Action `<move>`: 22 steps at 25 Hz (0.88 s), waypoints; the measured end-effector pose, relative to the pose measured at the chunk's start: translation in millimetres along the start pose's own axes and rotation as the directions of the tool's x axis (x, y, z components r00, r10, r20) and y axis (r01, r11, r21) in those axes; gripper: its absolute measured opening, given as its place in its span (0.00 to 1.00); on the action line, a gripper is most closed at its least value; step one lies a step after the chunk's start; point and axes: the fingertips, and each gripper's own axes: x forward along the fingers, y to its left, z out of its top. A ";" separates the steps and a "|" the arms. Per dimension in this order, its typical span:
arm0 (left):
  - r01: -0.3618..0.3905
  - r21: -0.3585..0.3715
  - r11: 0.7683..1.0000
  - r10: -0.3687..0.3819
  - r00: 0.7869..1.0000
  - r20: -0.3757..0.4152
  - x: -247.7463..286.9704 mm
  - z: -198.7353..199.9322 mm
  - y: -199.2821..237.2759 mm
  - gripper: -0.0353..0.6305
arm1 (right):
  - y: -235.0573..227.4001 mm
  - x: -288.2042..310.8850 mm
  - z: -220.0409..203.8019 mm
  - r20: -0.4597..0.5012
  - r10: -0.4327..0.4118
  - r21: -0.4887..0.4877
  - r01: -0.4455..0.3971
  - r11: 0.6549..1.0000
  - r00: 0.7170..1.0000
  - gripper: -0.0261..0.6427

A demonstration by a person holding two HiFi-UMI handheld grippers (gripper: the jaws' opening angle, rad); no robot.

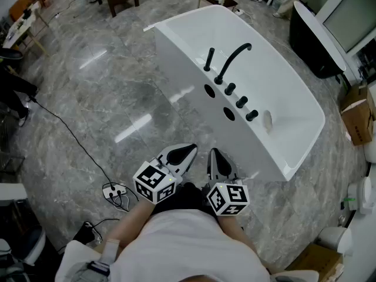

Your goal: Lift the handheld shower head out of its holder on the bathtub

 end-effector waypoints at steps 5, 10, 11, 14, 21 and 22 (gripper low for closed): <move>-0.004 -0.005 1.000 0.004 1.000 -0.003 -3.7 -3.2 -4.2 0.07 | 2.0 -6.3 -2.8 -0.005 0.004 0.002 -0.004 1.000 1.000 0.07; 0.011 -0.002 1.000 -0.011 1.000 -0.011 -4.7 -9.9 -12.0 0.07 | -0.5 -12.8 -6.5 0.002 -0.005 0.010 0.005 1.000 1.000 0.07; 0.012 -0.001 1.000 -0.012 1.000 -0.012 -5.0 -10.7 -13.1 0.07 | -0.9 -13.9 -7.1 0.003 -0.007 0.012 0.007 1.000 1.000 0.07; 0.016 0.002 1.000 -0.016 1.000 -0.013 -6.6 -11.1 -16.1 0.07 | -0.6 -17.3 -8.2 0.004 -0.011 0.012 0.011 1.000 1.000 0.07; 0.018 0.001 1.000 -0.018 1.000 -0.013 -8.6 -13.2 -25.6 0.07 | 4.1 -25.8 -5.8 0.038 0.032 0.048 -0.034 0.998 0.999 0.07; 0.016 0.001 1.000 -0.016 1.000 -0.013 -8.5 -14.0 -26.9 0.07 | 4.6 -27.2 -5.6 0.044 0.040 0.049 -0.042 0.998 0.998 0.07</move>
